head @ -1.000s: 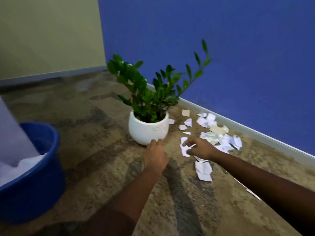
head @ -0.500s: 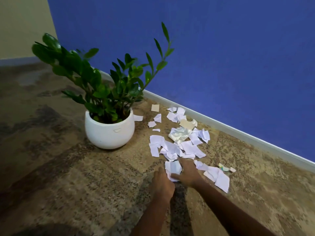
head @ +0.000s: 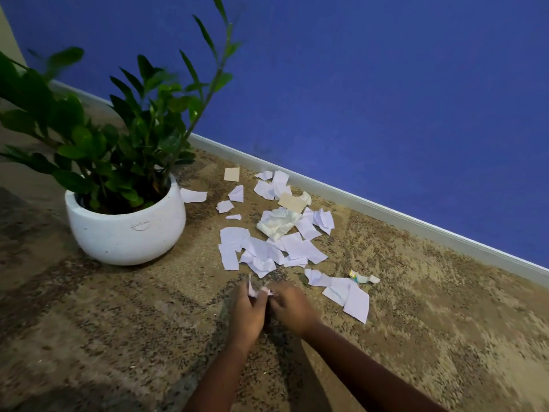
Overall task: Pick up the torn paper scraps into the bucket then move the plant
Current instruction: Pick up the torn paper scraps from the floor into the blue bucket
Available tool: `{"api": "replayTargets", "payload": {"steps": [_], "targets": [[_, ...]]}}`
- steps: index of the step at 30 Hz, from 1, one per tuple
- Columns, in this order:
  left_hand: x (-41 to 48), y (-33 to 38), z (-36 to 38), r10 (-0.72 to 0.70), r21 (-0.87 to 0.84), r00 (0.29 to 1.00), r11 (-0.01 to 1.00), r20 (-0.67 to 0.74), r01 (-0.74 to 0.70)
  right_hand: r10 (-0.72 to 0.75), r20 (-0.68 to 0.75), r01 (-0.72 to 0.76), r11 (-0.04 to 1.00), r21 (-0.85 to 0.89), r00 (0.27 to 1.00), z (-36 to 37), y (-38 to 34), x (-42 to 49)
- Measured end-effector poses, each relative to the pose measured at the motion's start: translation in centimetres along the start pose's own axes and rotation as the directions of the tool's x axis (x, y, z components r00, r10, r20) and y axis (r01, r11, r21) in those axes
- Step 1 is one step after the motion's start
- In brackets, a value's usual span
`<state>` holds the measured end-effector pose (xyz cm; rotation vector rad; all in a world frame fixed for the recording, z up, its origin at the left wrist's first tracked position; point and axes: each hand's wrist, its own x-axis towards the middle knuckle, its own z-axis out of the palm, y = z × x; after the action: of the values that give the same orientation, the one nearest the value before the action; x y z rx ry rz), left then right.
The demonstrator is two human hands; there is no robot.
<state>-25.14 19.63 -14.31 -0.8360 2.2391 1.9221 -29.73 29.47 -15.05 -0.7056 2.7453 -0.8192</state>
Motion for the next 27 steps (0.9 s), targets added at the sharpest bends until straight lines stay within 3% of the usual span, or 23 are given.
{"api": "replayTargets", "payload": {"steps": [3,5,8,10,13,15,17,18,24,27], "targets": [[0.3,0.3,1.4,-0.150,-0.321,0.982,0.930,0.116,0.180,-0.071,0.038,0.068,0.996,0.058,0.997,-0.9,1.0,-1.0],[0.8,0.3,2.2,-0.183,-0.354,0.978,0.912,0.103,0.208,-0.106,0.062,0.103,0.994,0.044,0.992,-2.1,2.3,-1.3],[1.4,-0.2,3.0,-0.188,-0.310,0.982,0.933,0.019,0.185,-0.055,0.038,0.055,0.998,0.009,0.998,-4.3,4.6,-1.3],[1.8,-0.9,3.2,-0.138,-0.228,0.990,0.965,-0.016,0.130,0.055,-0.095,-0.057,0.998,-0.019,0.994,-5.5,6.5,-1.2],[1.9,-1.7,2.9,-0.070,-0.096,0.996,0.993,-0.053,0.065,0.252,-0.342,-0.320,0.934,-0.157,0.905,-7.0,9.6,-0.3],[1.8,-1.8,2.7,-0.057,-0.057,0.997,0.997,-0.053,0.054,0.518,-0.265,-0.562,0.816,-0.132,0.814,-7.7,10.9,0.2],[1.6,-1.9,2.6,-0.038,-0.034,0.998,0.999,-0.043,0.037,0.685,-0.098,-0.685,0.727,0.041,0.722,-7.9,11.8,0.8],[1.5,-1.9,2.5,-0.030,-0.023,0.999,0.999,-0.037,0.029,0.704,-0.036,-0.699,0.710,0.090,0.710,-7.7,11.8,1.1],[0.9,-1.6,2.0,-0.006,0.000,1.000,1.000,-0.009,0.006,0.592,0.119,-0.599,0.800,0.031,0.797,-5.0,8.6,1.7],[0.5,-1.4,1.6,0.012,0.043,1.000,0.999,-0.013,-0.011,0.554,0.116,-0.535,0.830,-0.159,0.825,-3.8,6.5,1.1]]}}
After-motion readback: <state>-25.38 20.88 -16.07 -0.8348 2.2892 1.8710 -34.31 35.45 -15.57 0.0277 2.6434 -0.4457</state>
